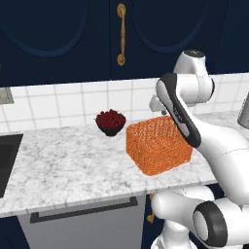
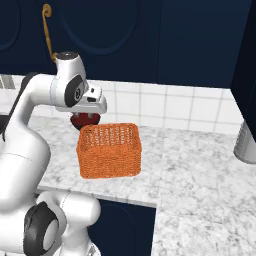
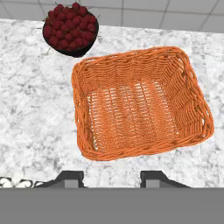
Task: Open the cabinet, pick up the bread from the cabinet and place it in the basket. Then move the basket to the dining counter.
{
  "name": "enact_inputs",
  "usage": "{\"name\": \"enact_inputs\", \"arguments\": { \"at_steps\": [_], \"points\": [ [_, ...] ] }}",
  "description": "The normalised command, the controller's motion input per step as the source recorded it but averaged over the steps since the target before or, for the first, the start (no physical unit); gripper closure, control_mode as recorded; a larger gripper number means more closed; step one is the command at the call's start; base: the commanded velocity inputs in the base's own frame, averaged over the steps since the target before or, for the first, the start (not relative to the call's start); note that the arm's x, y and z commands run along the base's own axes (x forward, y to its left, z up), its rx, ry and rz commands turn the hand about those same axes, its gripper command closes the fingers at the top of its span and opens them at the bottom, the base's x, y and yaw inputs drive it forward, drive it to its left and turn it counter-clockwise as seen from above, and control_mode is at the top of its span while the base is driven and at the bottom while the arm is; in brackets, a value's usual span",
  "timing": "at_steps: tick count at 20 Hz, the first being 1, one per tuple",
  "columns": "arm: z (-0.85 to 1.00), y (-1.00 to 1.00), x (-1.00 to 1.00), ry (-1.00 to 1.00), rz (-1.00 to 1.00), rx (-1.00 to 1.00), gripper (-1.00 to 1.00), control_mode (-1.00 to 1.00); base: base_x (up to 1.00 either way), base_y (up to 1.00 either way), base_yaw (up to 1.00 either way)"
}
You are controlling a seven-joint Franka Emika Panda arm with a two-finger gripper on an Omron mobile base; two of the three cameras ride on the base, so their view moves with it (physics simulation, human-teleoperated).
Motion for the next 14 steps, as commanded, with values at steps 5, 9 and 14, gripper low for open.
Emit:
{"name": "enact_inputs", "arguments": {
  "at_steps": [5,9,14],
  "points": [
    [0.0,0.0,-0.62,-0.14,0.0,-0.01,-1.0,-1.0,0.0,0.0,0.0],
    [0.1,0.0,-1.0,-0.45,0.0,-0.01,-1.0,-1.0,0.0,0.0,0.0],
    [0.67,0.05,-0.94,-0.58,0.0,0.0,-1.0,-1.0,0.0,0.0,0.0]
  ]
}}
